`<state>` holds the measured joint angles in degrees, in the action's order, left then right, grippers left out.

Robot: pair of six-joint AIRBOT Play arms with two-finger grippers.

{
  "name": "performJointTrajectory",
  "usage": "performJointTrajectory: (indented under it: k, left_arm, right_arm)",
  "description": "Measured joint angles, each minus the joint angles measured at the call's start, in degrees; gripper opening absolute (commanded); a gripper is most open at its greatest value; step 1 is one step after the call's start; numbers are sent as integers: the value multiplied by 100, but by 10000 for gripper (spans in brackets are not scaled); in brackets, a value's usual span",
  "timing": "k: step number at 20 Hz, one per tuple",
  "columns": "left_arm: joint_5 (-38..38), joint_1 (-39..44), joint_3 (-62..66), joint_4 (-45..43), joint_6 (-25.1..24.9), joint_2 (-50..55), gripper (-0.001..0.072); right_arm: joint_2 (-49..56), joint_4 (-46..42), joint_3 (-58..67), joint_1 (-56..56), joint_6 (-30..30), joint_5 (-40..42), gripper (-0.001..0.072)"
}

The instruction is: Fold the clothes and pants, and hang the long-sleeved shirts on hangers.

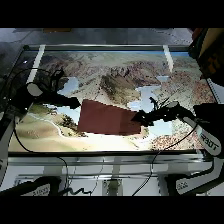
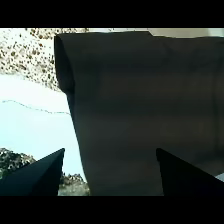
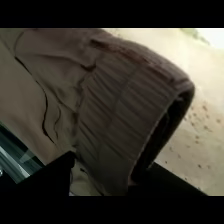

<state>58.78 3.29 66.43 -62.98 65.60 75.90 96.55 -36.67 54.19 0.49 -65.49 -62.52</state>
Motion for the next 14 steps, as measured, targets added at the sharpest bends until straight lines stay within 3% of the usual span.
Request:
performJointTrajectory:
  k: [1,2,3,4,5,9,14]
  left_arm:
    - [0,0,0,0,0,7,648]
    - [2,0,0,-2,0,15,581]
    - [-2,-2,0,-2,0,22,421]
    - [-7,-7,0,-4,0,24,141]
    - [-26,-11,2,-9,0,28,3]
    - [-125,-35,181,-407,-111,-39,1]
    - [-157,-42,474,-1856,-173,-595,2]
  right_arm:
    - [44,33,39,76,175,50,26]
    - [83,114,114,146,317,92,22]
    - [94,125,227,197,442,122,22]
    - [103,175,361,219,514,120,22]
    - [85,249,540,216,575,81,22]
    - [-232,461,1309,-103,570,-225,22]
    - [-1019,48,1941,-1351,-125,-297,22]
